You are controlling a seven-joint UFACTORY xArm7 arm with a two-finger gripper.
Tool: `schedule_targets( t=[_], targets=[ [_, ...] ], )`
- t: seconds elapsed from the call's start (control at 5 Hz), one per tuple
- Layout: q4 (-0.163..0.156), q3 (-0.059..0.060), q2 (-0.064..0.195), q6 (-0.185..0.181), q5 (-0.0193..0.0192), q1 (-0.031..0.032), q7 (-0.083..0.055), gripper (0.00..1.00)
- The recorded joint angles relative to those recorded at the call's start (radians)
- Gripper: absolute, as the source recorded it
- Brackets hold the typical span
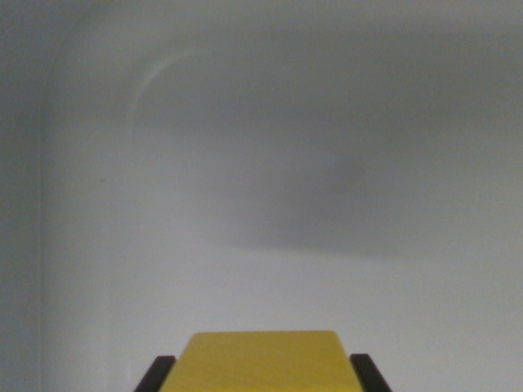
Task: Pick yellow cube
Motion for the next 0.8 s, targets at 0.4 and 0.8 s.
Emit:
schedule_targets(
  t=[0.4,0.8],
  targets=[
    [0.03,0.002,-0.017,0.046,0.0044,-0.0013,-0.003,1.0],
    [0.06,0.004,-0.033,0.093,0.009,-0.0027,-0.005,1.0]
  ],
)
